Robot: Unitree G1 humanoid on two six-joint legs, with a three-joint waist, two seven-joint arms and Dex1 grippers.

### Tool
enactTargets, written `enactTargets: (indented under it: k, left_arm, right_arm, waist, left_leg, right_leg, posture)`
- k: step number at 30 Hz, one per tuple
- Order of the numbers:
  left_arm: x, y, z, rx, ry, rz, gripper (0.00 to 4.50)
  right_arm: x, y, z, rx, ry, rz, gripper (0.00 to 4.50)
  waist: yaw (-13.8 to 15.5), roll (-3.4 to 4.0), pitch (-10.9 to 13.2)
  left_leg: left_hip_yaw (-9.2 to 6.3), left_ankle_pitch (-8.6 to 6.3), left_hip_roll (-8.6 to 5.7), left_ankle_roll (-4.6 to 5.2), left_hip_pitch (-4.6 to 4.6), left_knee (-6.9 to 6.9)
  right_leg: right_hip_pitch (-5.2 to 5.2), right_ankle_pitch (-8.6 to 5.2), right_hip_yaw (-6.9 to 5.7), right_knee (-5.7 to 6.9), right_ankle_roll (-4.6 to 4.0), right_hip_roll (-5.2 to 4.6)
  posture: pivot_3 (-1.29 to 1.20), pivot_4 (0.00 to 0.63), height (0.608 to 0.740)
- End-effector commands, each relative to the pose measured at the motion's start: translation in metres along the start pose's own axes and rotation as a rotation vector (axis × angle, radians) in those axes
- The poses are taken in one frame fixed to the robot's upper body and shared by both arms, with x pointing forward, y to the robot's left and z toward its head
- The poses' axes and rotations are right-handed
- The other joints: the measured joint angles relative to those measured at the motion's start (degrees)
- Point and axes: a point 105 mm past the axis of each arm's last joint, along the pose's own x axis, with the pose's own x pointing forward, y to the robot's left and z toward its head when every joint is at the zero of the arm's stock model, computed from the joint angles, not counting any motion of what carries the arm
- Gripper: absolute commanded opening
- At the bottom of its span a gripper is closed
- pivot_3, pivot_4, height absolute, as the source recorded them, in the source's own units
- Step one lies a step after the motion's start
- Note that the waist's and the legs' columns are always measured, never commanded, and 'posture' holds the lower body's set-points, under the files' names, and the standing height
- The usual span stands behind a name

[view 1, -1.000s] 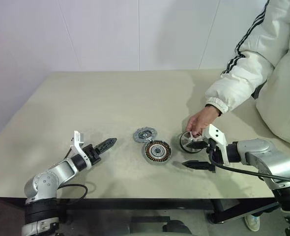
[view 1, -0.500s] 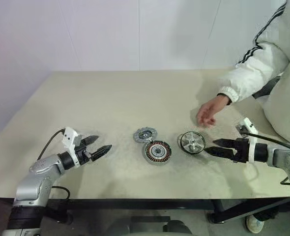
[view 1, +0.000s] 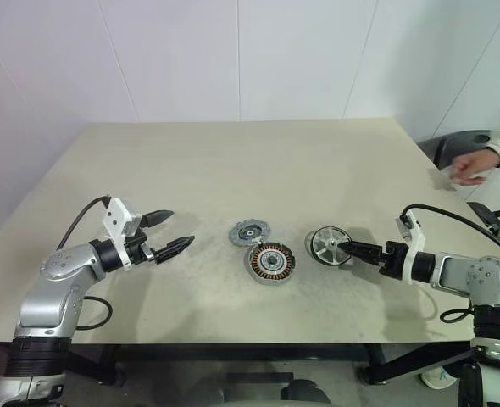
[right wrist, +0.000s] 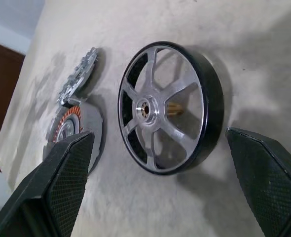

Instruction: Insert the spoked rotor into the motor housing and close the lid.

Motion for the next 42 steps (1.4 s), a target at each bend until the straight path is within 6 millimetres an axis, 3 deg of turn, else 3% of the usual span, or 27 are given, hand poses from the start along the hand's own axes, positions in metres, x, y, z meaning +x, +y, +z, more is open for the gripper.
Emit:
enactTargets:
  k: [1,6,18,19,24,35,42]
  left_arm:
    - [0.001,-0.001,0.018,0.048,-0.043,-0.002,4.50]
    - [0.000,-0.003,0.018,0.041,-0.039,0.005,4.50]
    - [0.000,-0.002,0.016,0.028,-0.040,0.027,4.50]
    - [0.000,-0.002,0.016,0.028,-0.040,0.028,4.50]
    - [0.000,-0.001,0.015,0.031,-0.037,0.031,4.50]
    - [-0.003,0.002,0.011,0.028,-0.029,0.045,4.50]
    - [-0.004,0.002,0.010,0.024,-0.030,0.052,4.50]
  right_arm:
    - [0.001,0.006,0.011,0.000,-0.049,0.032,4.48]
    - [0.009,0.006,0.009,0.019,-0.048,0.040,4.48]
    - [0.007,0.009,0.011,0.081,-0.077,0.073,0.56]
    - [0.007,0.010,0.010,0.084,-0.076,0.078,0.39]
    - [0.007,0.020,0.011,0.106,-0.079,0.119,0.38]
    - [0.010,0.081,0.007,0.162,0.002,0.396,0.38]
    - [0.029,0.110,-0.004,0.124,0.082,0.437,0.38]
  waist:
    - [0.0,0.01,0.0]
    - [-0.2,0.01,0.0]
    - [-1.4,0.02,0.0]
    - [-1.4,0.02,0.0]
    - [-1.4,0.02,0.0]
    - [-1.4,0.05,0.0]
    - [-1.6,0.05,0.0]
  left_leg:
    - [0.00,0.00,0.00,0.00,0.00,0.00]
    - [0.00,0.00,0.00,0.00,0.04,0.02]
    - [0.00,0.00,0.00,0.00,0.05,0.04]
    - [0.00,0.00,0.00,0.00,0.07,0.04]
    - [0.00,0.00,0.00,0.00,0.07,0.06]
    - [-0.02,0.01,0.02,0.00,0.06,0.05]
    - [-0.02,0.01,0.02,0.00,0.05,0.06]
  right_leg:
    - [0.00,0.00,0.00,0.00,0.00,-0.01]
    - [0.04,0.00,0.00,0.03,0.00,0.02]
    - [0.06,0.00,0.00,0.07,0.00,0.03]
    - [0.08,0.00,0.00,0.08,0.00,0.03]
    - [0.08,0.00,0.00,0.09,0.00,0.03]
    - [0.03,0.00,0.00,0.15,0.00,0.06]
    - [0.02,0.00,0.01,0.17,0.00,0.04]
  posture:
    - [0.00,0.000,0.740]
    - [0.00,0.000,0.740]
    - [0.00,0.000,0.740]
    - [0.00,0.000,0.740]
    - [0.00,0.000,0.740]
    - [0.00,0.000,0.740]
    - [0.00,0.000,0.740]
